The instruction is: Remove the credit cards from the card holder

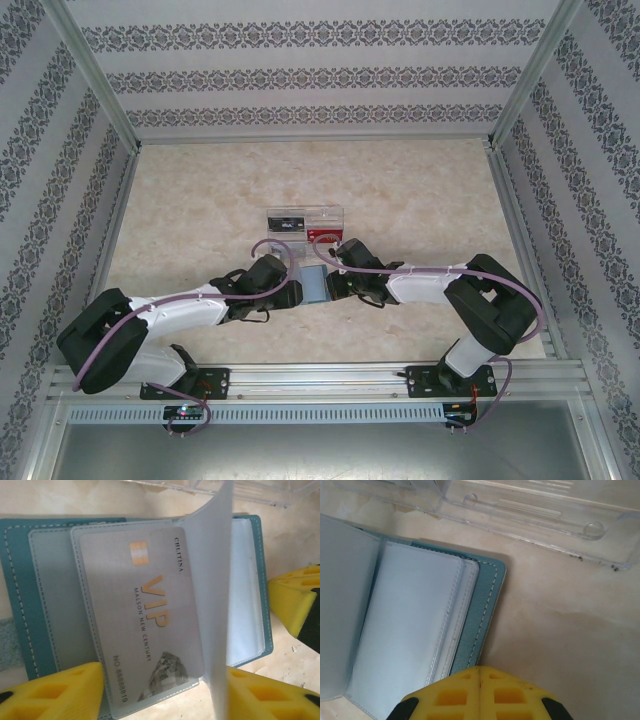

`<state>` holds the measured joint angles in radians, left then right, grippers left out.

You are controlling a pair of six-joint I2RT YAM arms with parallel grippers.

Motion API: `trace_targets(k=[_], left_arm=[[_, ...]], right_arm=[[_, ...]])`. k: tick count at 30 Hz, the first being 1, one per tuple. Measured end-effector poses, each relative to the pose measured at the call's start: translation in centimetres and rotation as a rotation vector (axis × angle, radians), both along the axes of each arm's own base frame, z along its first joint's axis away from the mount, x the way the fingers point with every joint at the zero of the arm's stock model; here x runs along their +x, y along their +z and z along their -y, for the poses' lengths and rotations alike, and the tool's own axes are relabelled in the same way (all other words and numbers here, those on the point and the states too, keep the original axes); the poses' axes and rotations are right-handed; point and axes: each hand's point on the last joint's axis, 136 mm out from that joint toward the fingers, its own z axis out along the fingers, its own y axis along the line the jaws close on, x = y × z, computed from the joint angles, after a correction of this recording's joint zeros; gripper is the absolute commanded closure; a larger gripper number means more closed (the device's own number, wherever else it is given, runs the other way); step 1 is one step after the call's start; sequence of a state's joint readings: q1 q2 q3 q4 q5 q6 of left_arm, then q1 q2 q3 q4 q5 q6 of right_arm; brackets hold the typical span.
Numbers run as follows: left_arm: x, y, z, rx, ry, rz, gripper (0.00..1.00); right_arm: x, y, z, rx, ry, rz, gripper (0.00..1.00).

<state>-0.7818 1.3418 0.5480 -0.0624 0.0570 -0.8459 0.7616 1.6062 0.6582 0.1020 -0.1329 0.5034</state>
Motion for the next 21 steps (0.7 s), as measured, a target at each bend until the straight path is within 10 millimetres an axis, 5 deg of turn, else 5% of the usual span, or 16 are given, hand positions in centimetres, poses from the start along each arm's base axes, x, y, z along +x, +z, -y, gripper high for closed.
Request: trace_targets(k=[13,21], left_arm=[[1.0,2.4,1.9,-0.044,-0.023,0.049,0.19],[1.0,2.5,1.8,-0.025,-0.017,0.055,0.19]], right_arm=[[0.0,0.0,0.0,0.000,0.000,0.000,1.00],[0.0,0.0,0.0,0.000,0.000,0.001,0.96]])
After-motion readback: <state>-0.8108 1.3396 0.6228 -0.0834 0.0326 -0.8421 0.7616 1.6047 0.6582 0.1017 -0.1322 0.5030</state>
